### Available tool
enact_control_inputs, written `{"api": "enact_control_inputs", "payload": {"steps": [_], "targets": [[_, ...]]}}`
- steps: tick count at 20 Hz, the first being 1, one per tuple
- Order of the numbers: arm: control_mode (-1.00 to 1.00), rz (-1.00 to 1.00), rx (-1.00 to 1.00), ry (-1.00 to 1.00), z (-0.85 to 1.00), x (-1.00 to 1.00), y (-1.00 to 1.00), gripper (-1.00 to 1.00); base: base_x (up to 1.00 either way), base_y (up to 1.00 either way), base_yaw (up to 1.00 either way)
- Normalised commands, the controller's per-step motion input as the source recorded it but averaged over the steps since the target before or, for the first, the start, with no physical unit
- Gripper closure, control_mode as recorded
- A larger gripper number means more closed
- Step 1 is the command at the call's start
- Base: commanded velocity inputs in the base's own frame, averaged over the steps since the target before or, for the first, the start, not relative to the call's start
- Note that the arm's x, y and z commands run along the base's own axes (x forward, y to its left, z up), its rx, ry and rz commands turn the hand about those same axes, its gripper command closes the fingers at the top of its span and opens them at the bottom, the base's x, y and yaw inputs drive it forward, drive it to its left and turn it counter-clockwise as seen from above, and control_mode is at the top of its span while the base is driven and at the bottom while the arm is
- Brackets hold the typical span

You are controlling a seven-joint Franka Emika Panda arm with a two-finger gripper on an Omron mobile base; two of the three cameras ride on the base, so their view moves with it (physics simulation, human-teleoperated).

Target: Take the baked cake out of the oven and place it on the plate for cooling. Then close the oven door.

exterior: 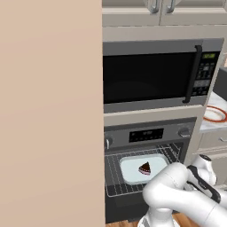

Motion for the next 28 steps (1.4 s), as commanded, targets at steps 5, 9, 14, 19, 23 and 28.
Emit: {"api": "enact_control_inputs", "payload": {"steps": [5, 9, 14, 19, 23, 28], "targets": [[-1.0, 0.0, -0.02, -0.04, 0.18, -0.39, 0.09, 1.0, 0.0, 0.0, 0.0], [-1.0, 0.0, -0.01, -0.01, 0.59, -0.39, 0.12, 1.0, 0.0, 0.0, 0.0], [-1.0, 0.0, 0.0, -0.03, 0.78, -0.35, 0.22, 1.0, 0.0, 0.0, 0.0], [-1.0, 0.0, -0.02, -0.02, 0.77, -0.35, 0.52, -1.0, 0.0, 0.0, 0.0], [-1.0, 0.0, -0.06, -0.03, 0.43, -0.27, 0.46, -1.0, 0.0, 0.0, 0.0], [-1.0, 0.03, -0.05, -0.12, 0.25, -0.26, 0.33, -1.0, 0.0, 0.0, 0.0]]}}
